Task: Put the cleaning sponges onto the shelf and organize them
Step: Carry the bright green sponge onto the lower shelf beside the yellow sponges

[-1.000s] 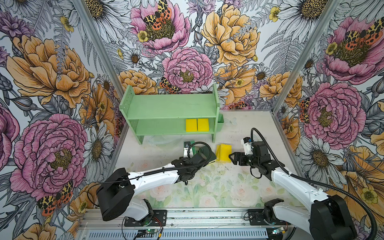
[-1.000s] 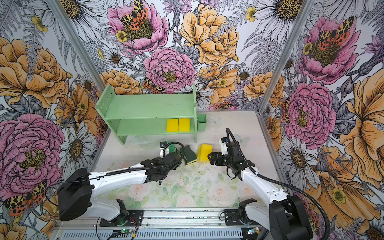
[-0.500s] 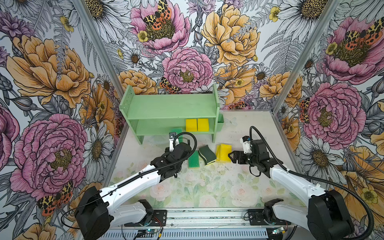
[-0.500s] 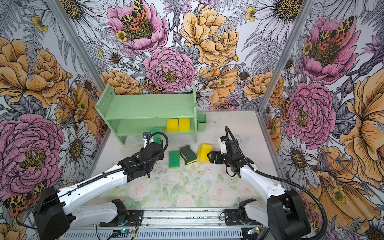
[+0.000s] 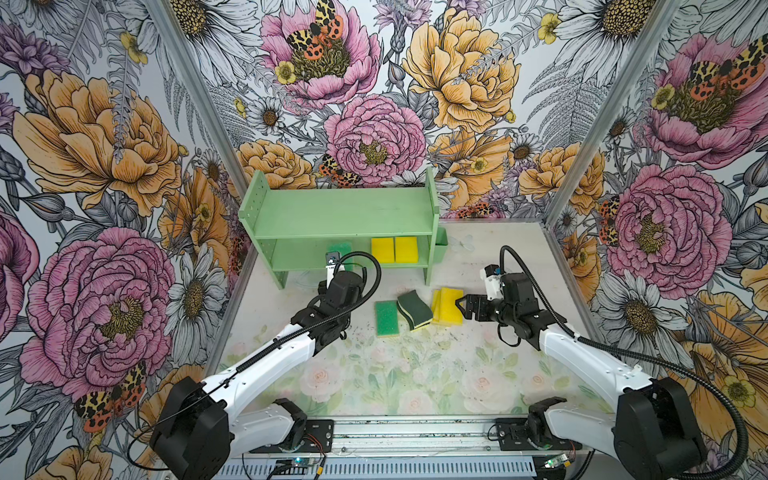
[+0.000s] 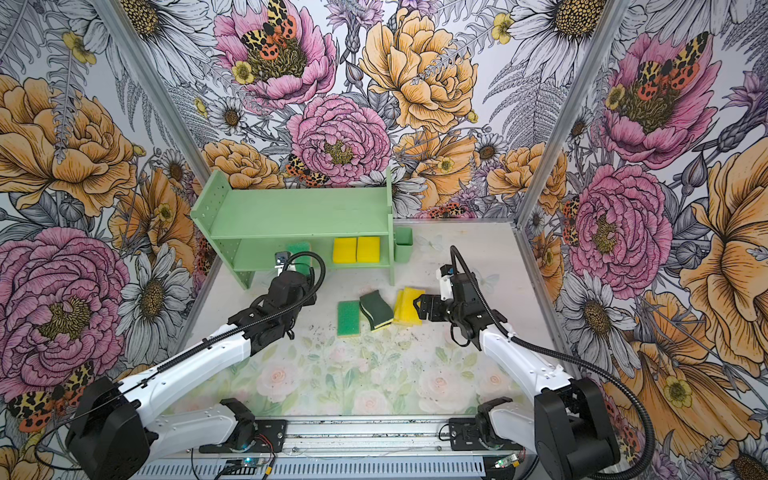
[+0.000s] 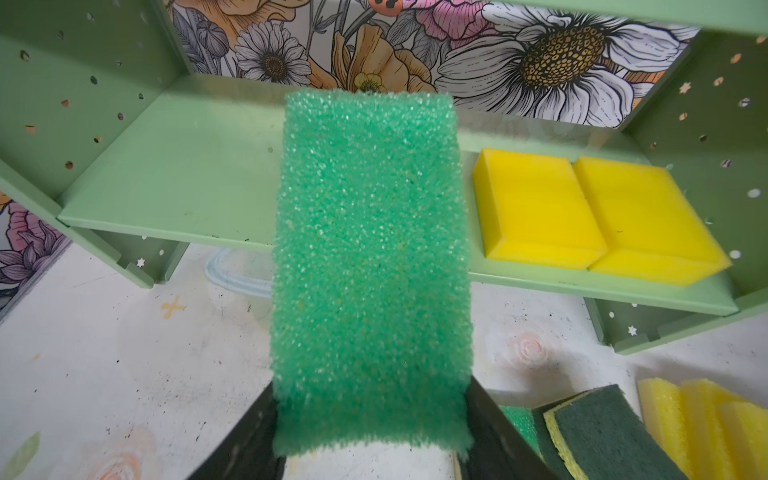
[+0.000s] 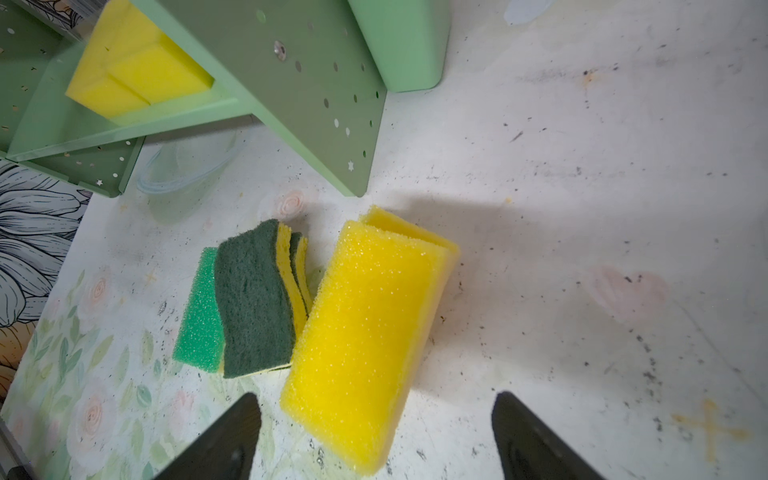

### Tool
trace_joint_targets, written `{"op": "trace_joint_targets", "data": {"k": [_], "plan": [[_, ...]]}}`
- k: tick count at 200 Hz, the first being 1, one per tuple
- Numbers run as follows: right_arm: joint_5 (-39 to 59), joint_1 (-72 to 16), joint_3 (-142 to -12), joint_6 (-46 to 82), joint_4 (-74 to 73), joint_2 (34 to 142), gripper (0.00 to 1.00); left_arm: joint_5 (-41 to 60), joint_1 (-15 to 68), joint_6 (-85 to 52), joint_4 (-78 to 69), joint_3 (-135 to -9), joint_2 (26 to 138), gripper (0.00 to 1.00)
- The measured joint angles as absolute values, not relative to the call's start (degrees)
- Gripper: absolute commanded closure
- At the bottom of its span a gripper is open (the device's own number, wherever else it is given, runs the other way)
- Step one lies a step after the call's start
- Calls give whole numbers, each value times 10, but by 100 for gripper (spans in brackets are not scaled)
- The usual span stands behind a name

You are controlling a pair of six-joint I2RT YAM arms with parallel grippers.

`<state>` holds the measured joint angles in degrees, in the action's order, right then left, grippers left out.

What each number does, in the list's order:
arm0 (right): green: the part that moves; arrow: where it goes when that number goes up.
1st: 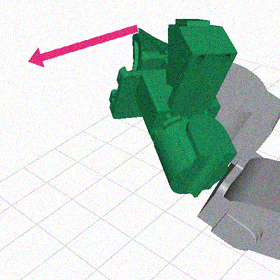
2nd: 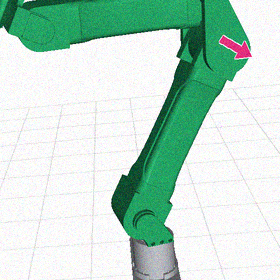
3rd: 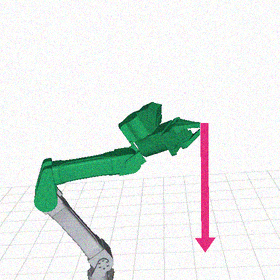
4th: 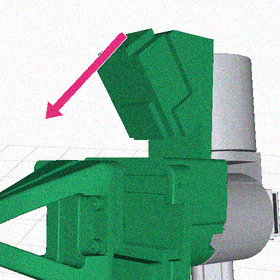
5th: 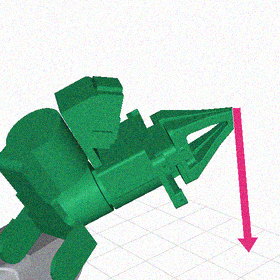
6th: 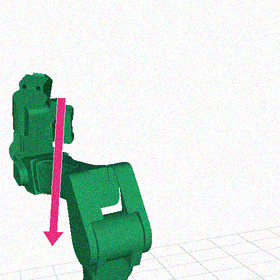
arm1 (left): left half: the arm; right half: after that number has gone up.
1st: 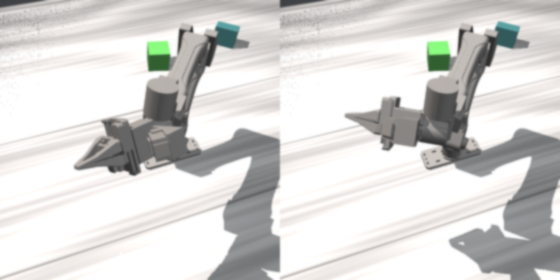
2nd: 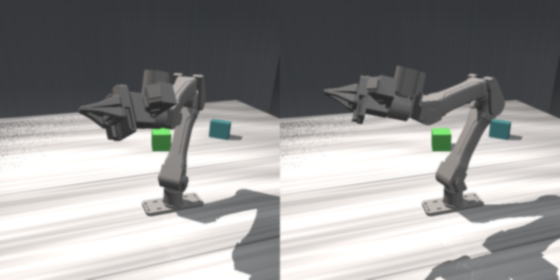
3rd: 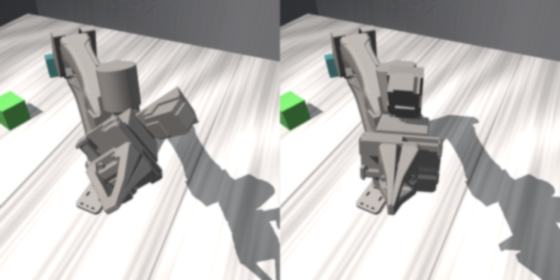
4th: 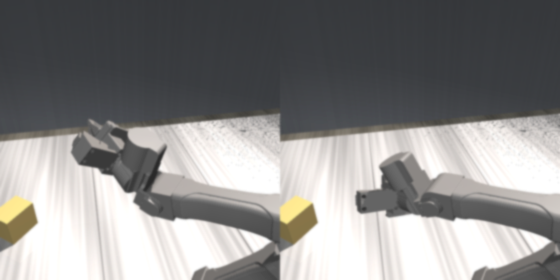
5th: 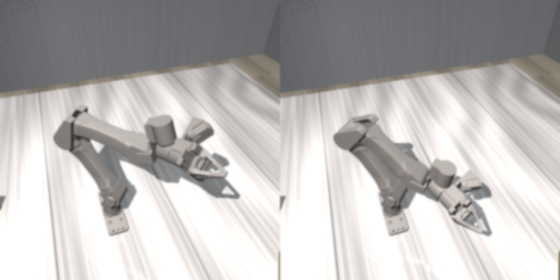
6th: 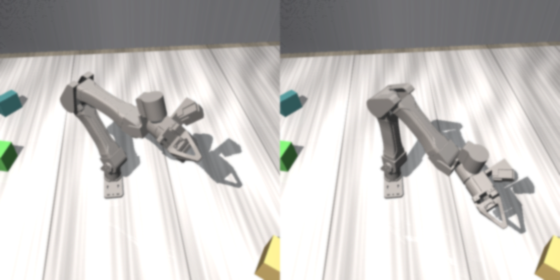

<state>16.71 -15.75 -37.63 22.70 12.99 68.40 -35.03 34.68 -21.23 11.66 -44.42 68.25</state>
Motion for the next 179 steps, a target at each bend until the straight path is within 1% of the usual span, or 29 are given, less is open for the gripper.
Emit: {"op": "trace_joint_targets", "data": {"k": [57,124,179], "plan": [[161,-157,-396,219,131,719,11,-340,335,-175,70,-445,759,40],[154,-157,-421,214,131,739,11,-320,323,-149,41,-459,763,40],[154,-157,-434,214,132,757,11,-284,295,-134,25,-469,783,40]]}}
